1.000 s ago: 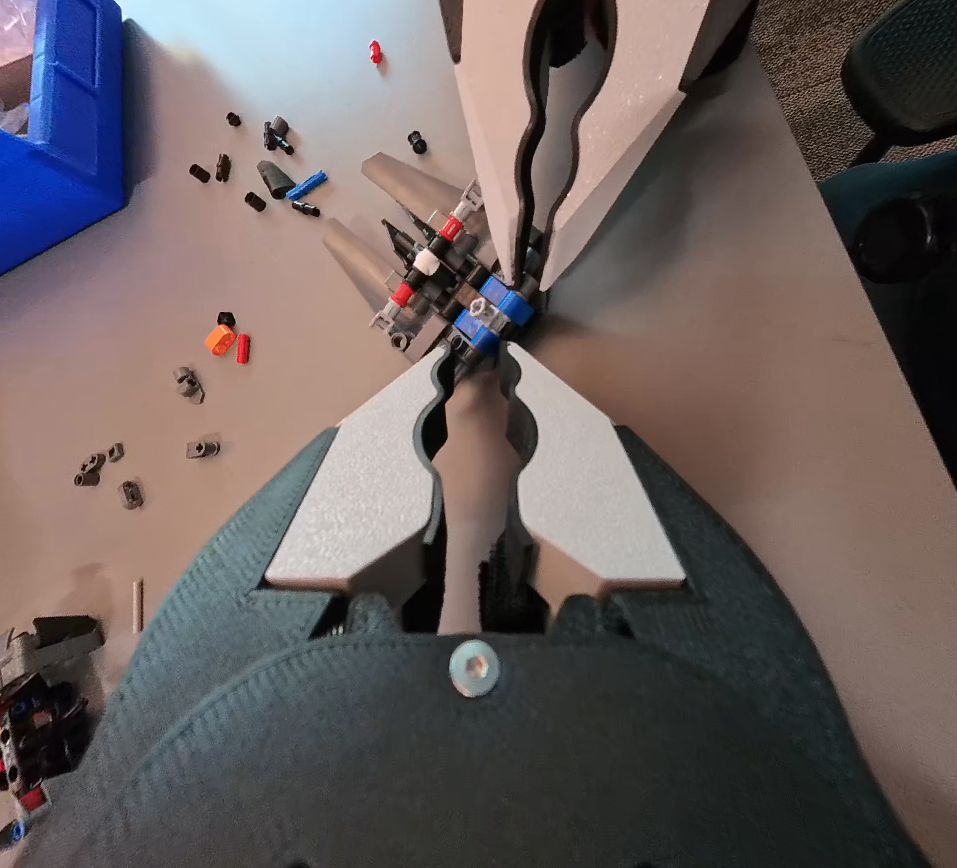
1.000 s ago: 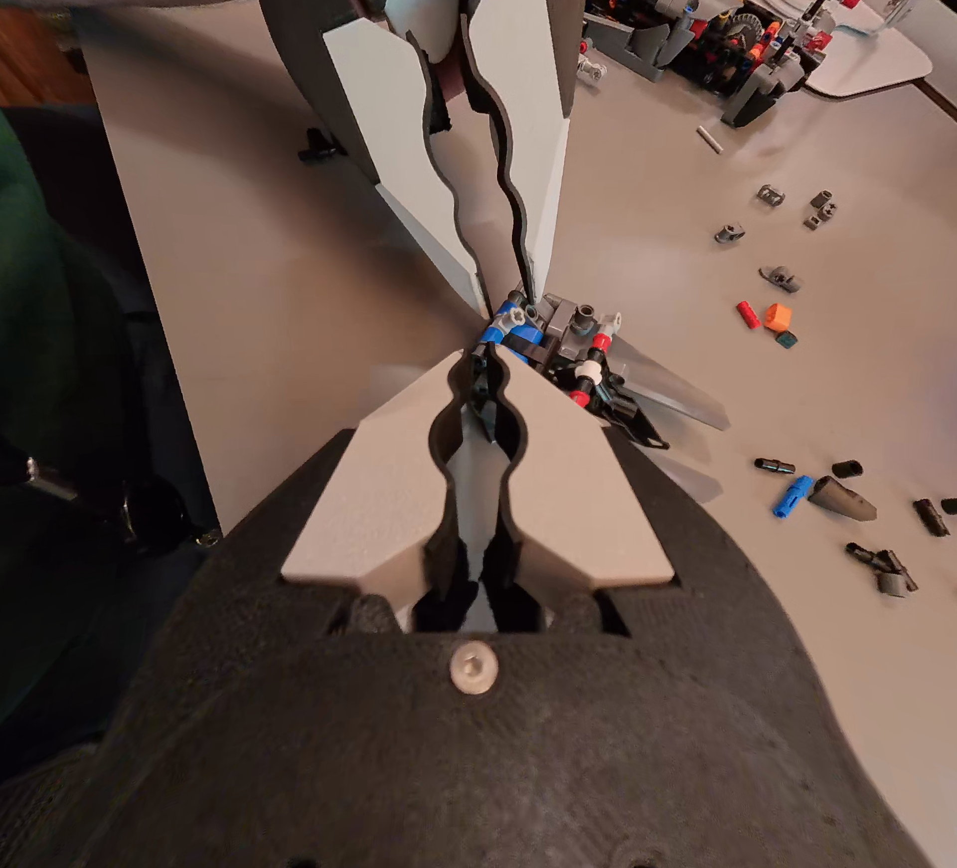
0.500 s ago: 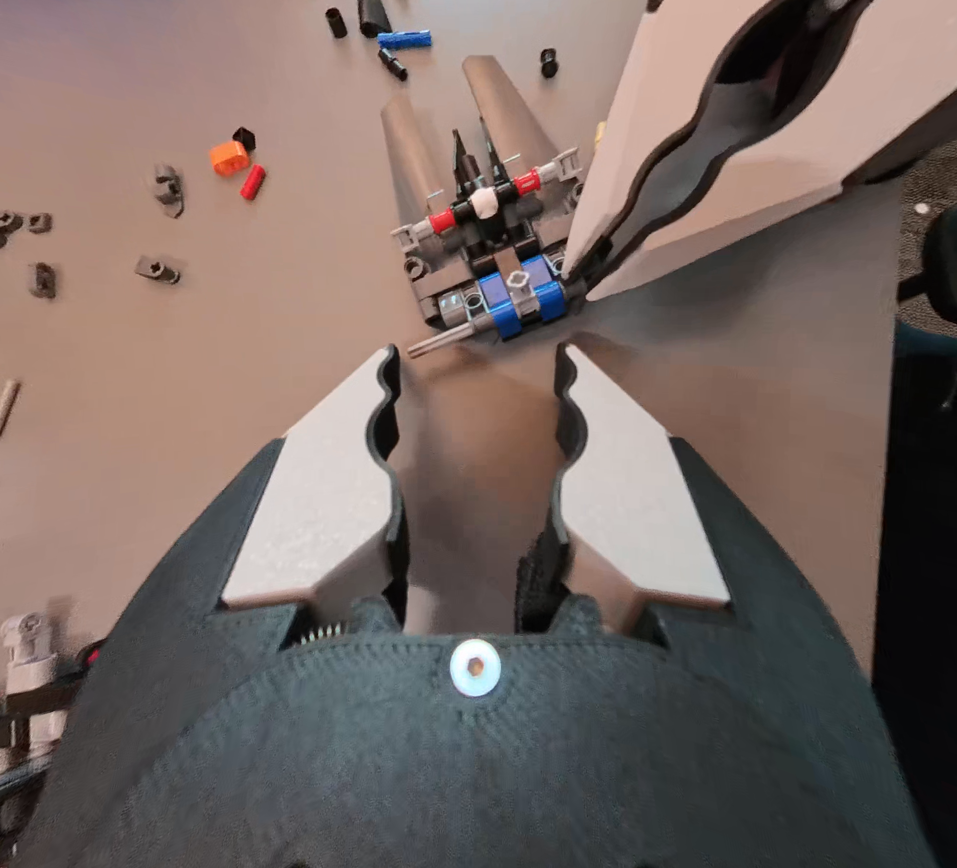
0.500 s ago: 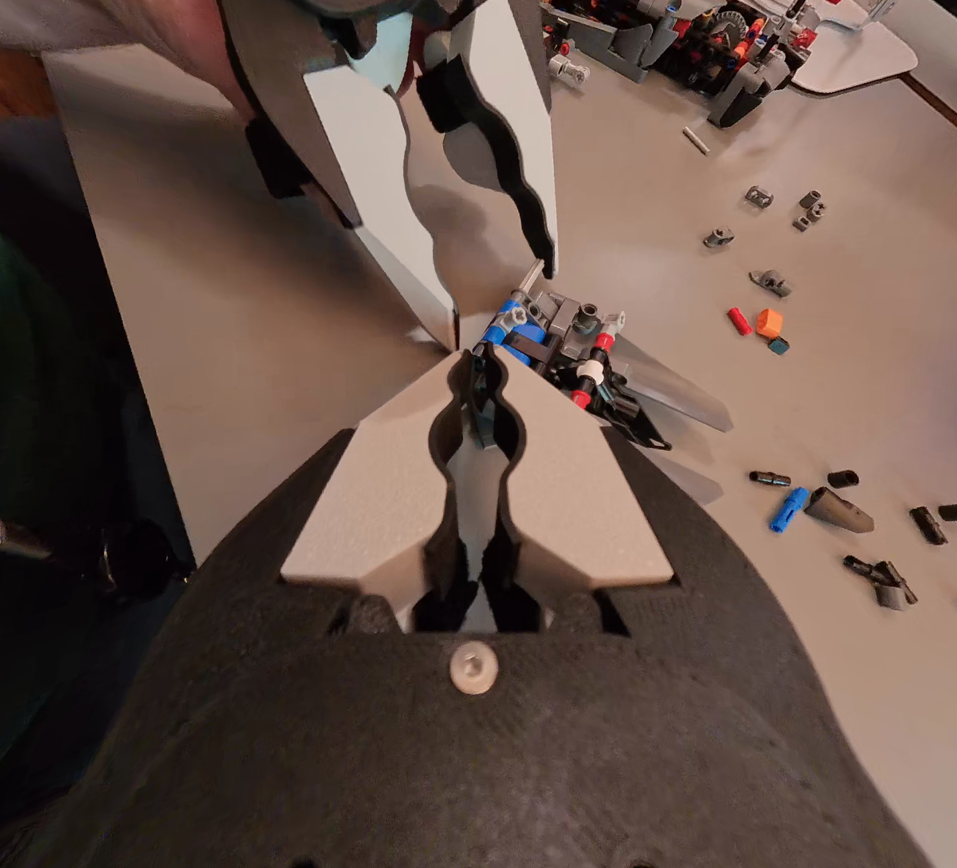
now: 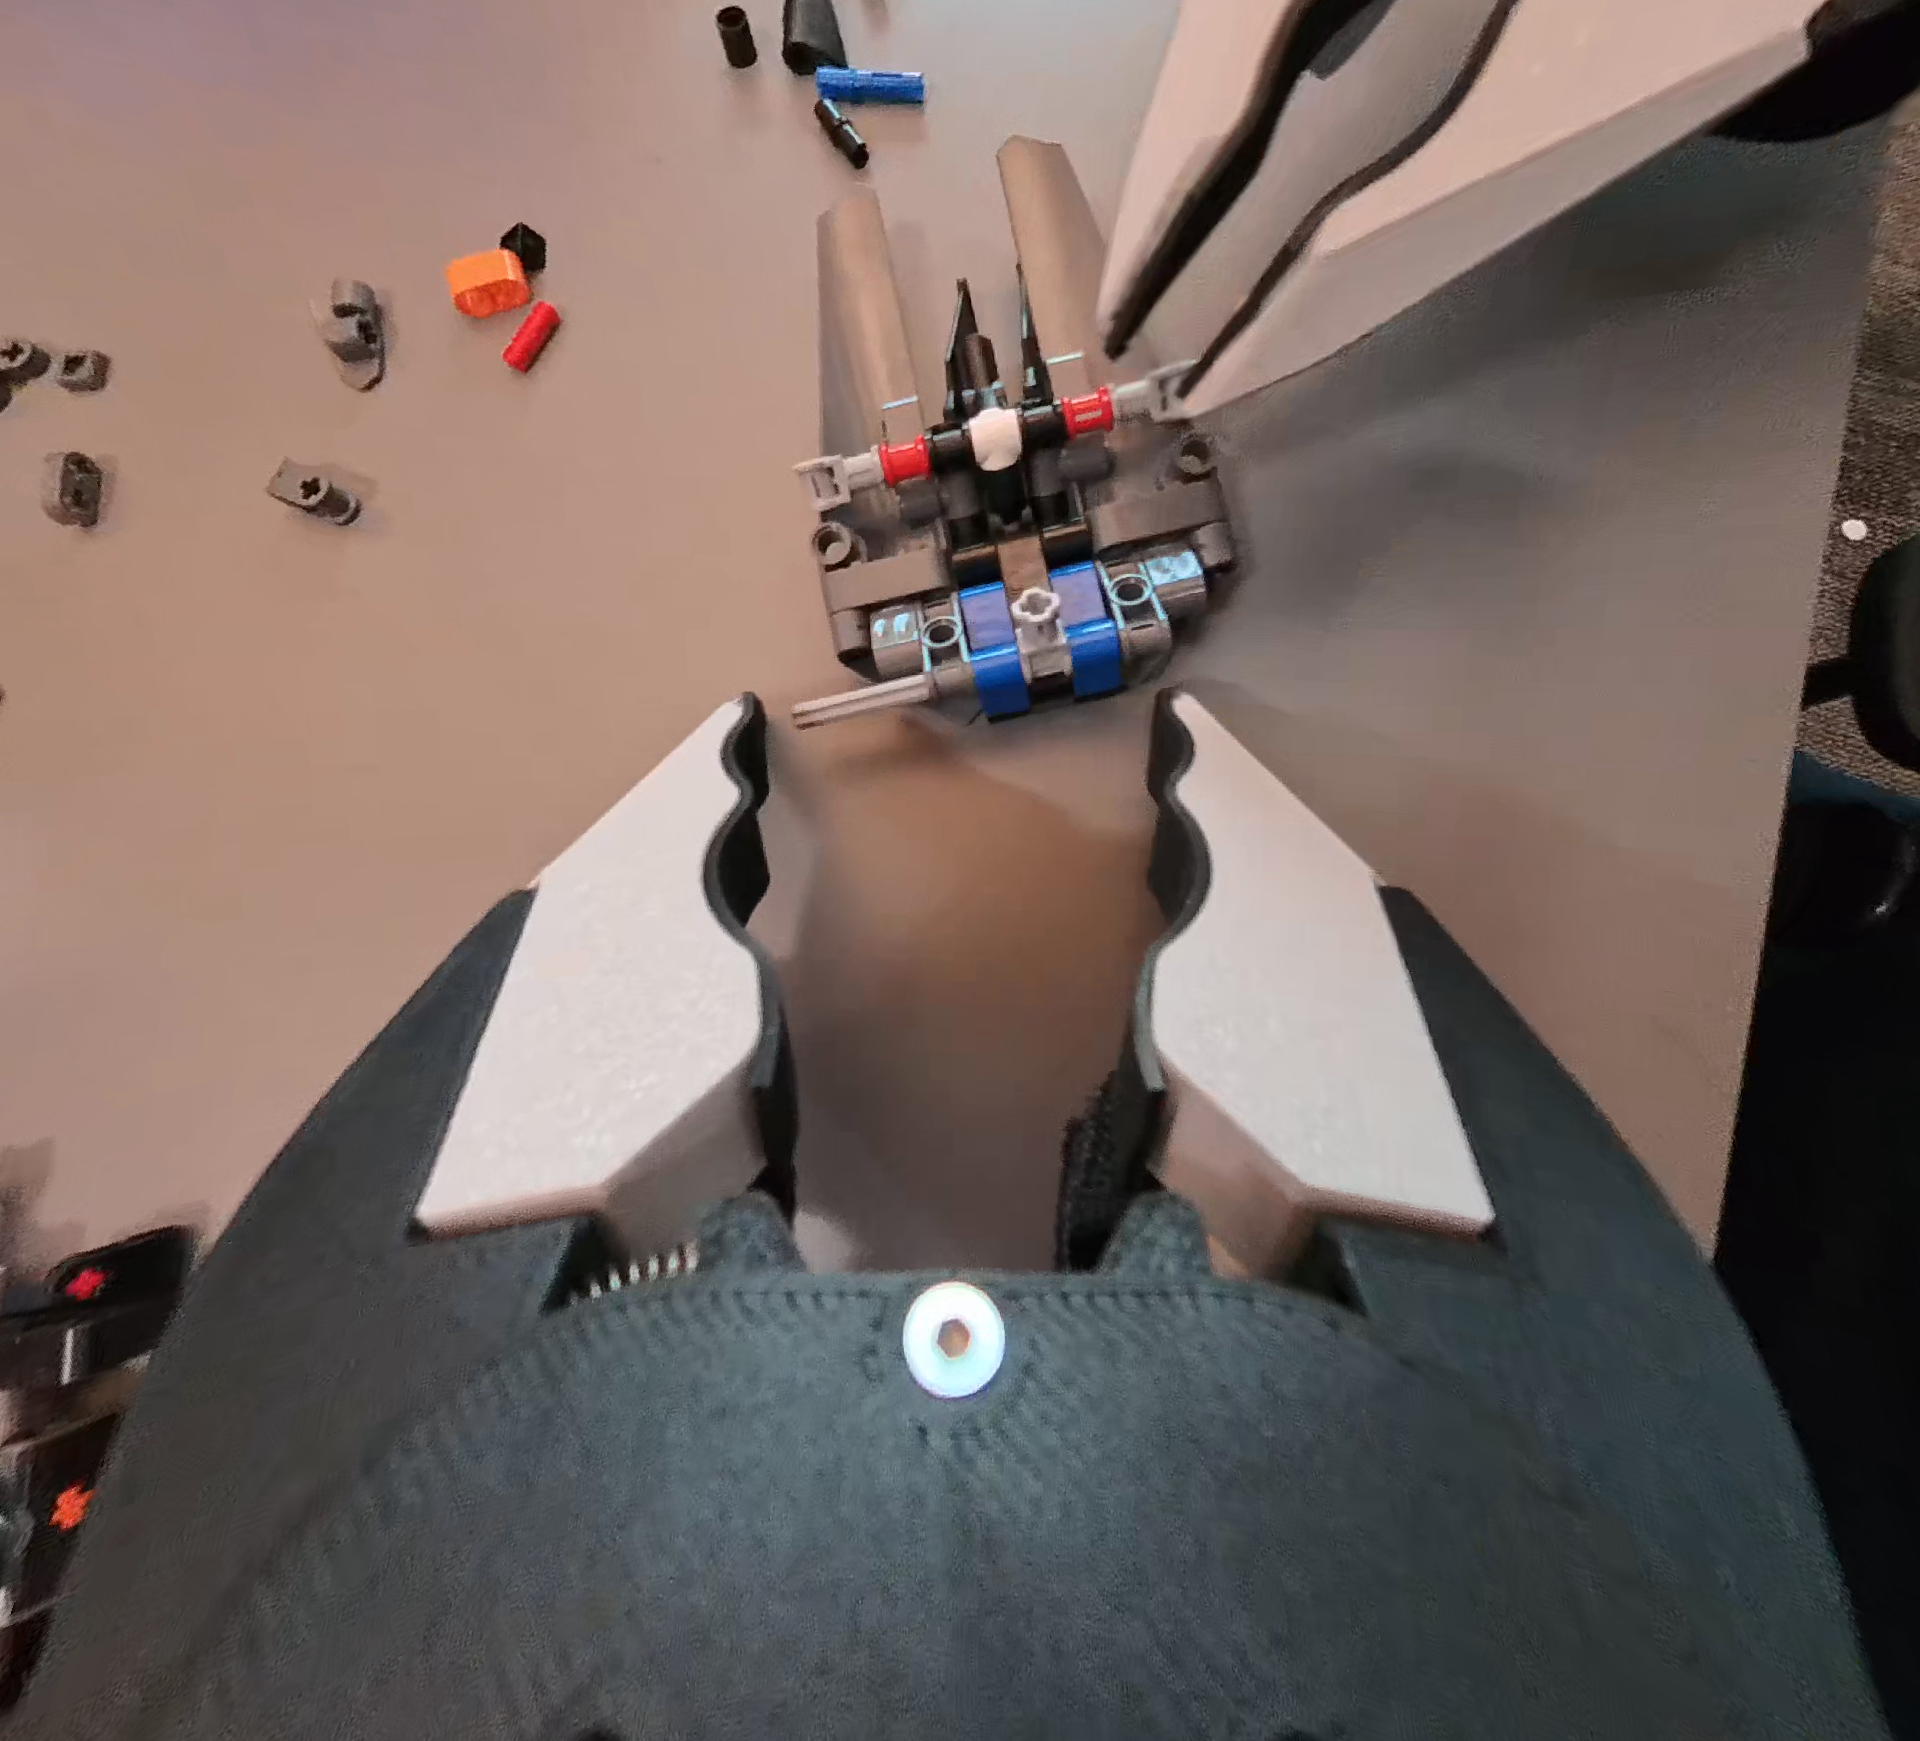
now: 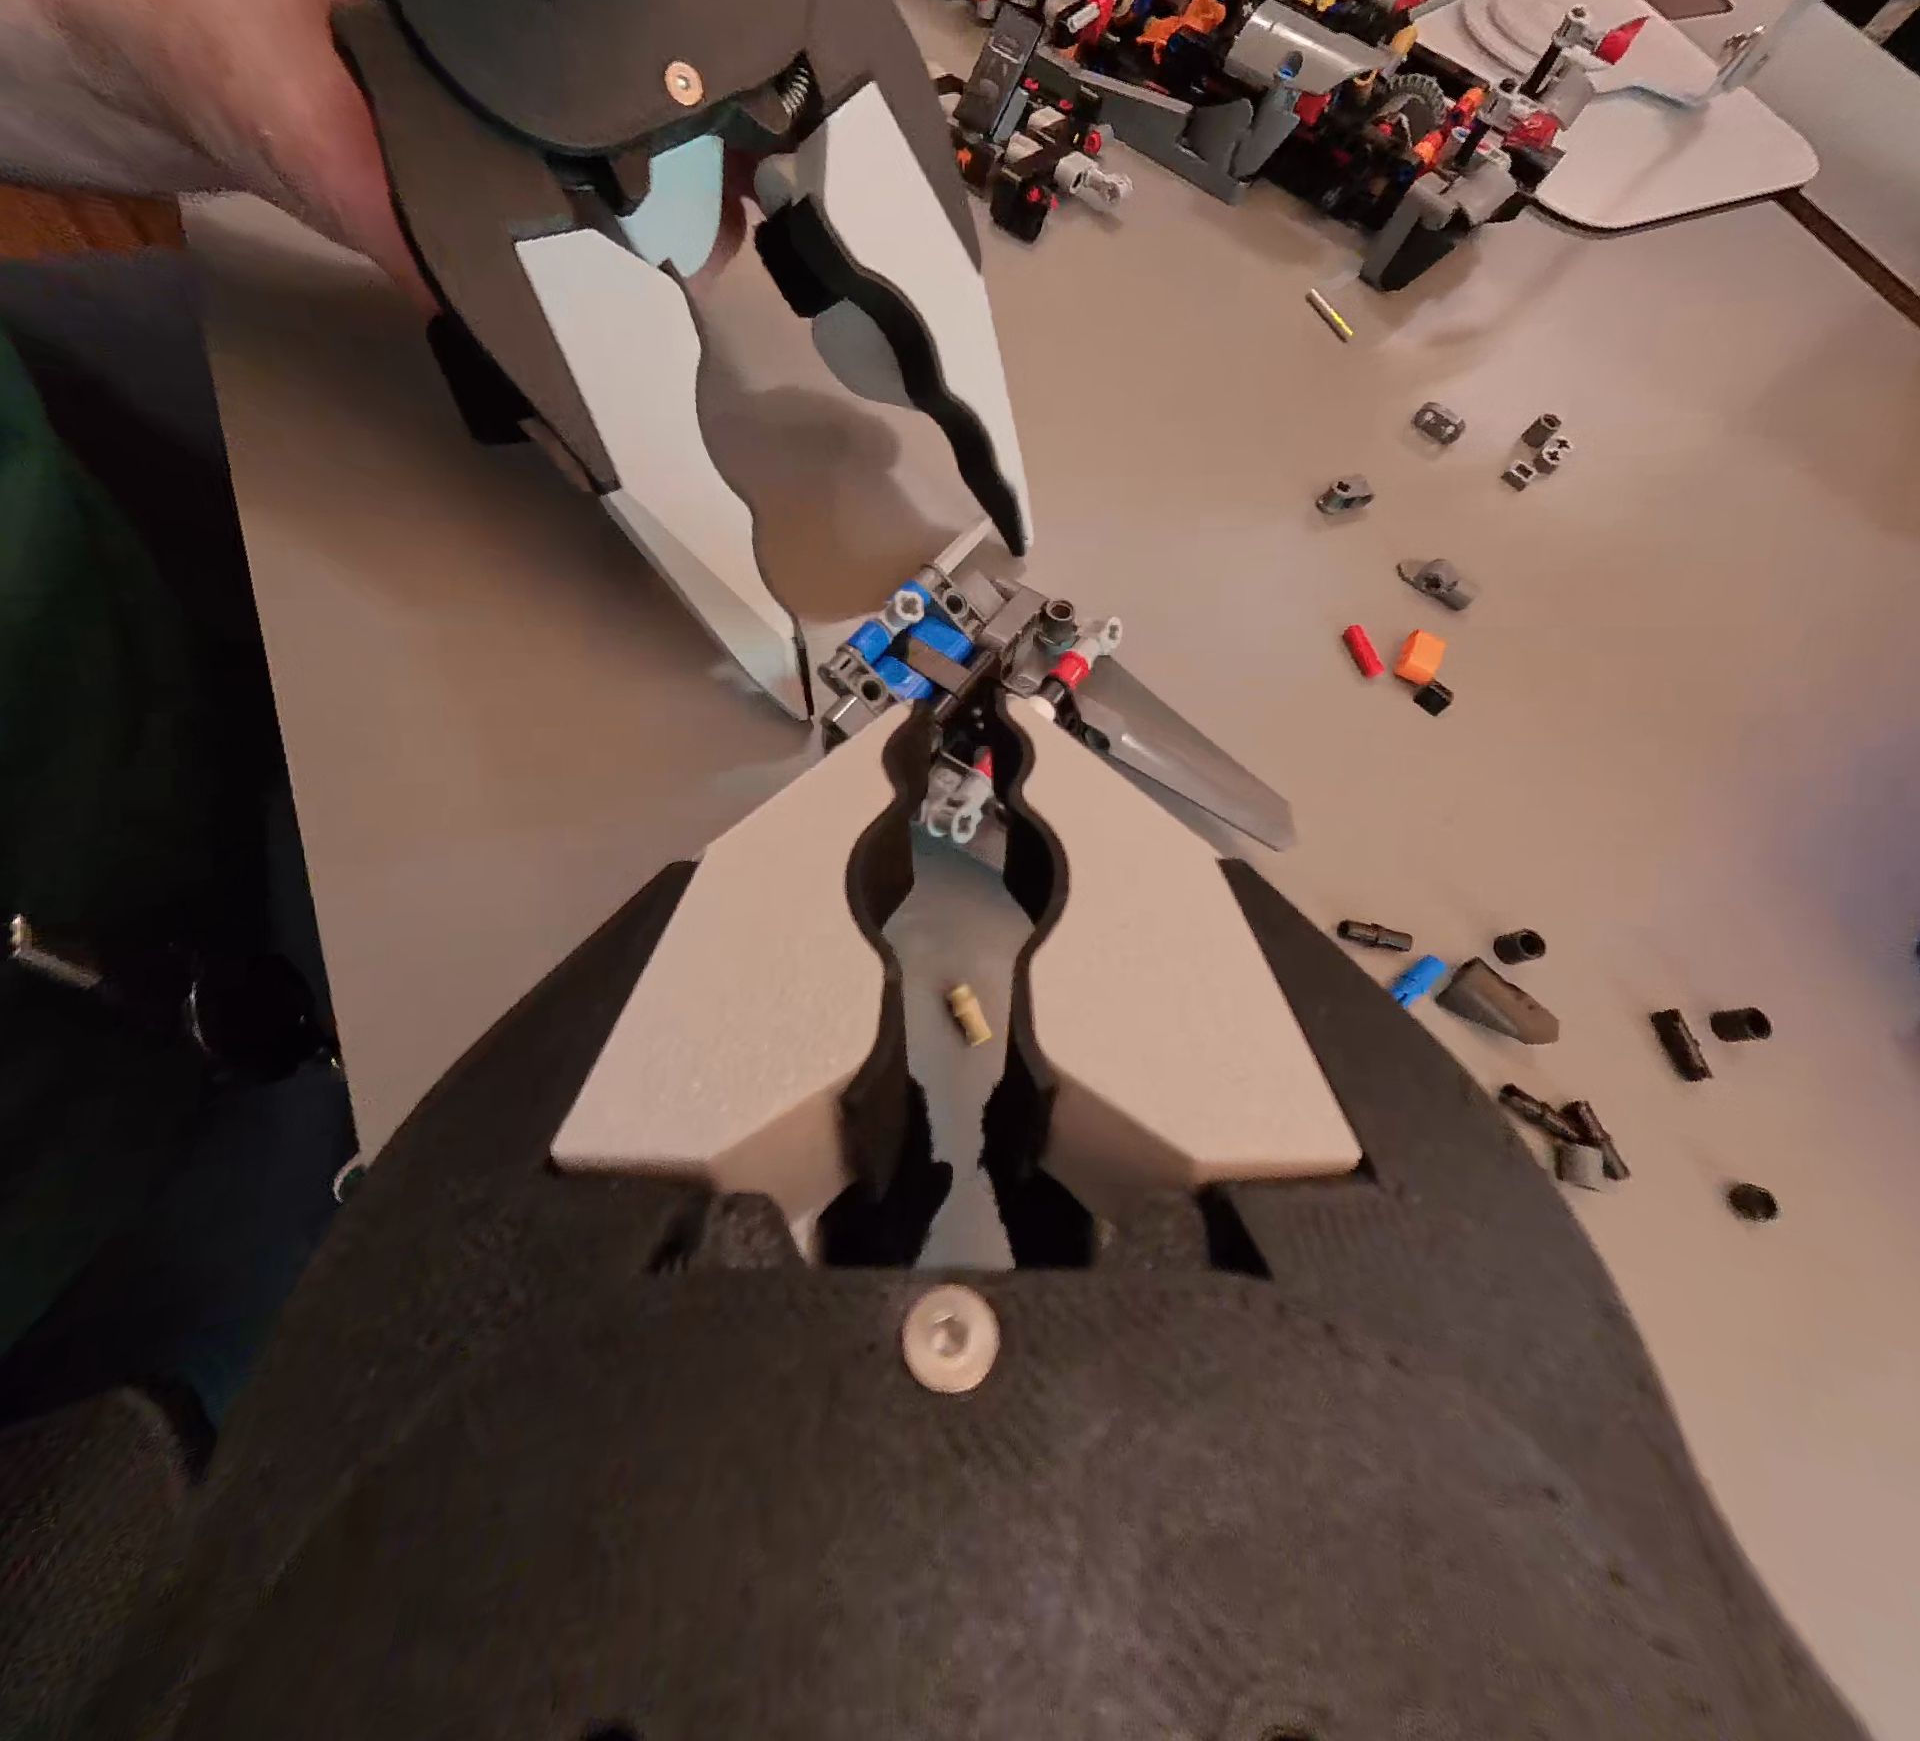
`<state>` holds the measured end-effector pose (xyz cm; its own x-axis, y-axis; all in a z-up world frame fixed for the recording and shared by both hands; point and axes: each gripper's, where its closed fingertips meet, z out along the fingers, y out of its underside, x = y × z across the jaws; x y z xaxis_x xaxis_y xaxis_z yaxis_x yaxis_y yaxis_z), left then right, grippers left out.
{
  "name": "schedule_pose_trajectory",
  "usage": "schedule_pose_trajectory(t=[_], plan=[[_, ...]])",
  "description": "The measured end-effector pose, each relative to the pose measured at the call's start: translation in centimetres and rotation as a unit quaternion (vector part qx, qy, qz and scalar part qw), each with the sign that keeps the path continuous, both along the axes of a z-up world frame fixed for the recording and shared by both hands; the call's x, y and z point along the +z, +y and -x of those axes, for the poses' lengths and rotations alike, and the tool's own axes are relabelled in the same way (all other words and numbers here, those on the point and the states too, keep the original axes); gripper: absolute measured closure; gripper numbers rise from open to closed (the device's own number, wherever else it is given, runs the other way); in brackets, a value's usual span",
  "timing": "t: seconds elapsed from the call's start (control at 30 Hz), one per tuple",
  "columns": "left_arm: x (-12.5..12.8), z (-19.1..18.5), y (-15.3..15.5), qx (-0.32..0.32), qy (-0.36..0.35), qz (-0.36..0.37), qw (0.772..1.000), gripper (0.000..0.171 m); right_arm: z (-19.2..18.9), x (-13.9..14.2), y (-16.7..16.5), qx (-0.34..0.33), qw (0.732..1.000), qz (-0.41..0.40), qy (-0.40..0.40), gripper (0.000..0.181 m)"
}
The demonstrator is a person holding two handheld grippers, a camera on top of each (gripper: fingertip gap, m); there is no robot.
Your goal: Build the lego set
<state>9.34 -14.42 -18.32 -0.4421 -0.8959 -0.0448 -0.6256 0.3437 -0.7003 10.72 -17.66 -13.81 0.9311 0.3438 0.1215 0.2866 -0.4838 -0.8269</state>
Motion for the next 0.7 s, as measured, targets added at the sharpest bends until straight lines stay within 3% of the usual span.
schedule_pose_trajectory(t=[0.2,0.53,0.7], plan=[[0.0,-0.2,-0.4,0.001,0.001,0.002,1.000,0.112,1.5,-1.4,0.4,0.040,0.999,0.017,-0.020,0.174],[0.0,-0.6,-0.3,-0.004,0.003,0.006,1.000,0.113,2.2,-2.6,0.7,0.066,0.994,0.014,-0.087,0.171],[0.0,-0.7,-0.3,-0.006,0.003,0.008,1.000,0.113,2.2,-2.6,0.8,0.060,0.996,0.012,-0.071,0.172]])
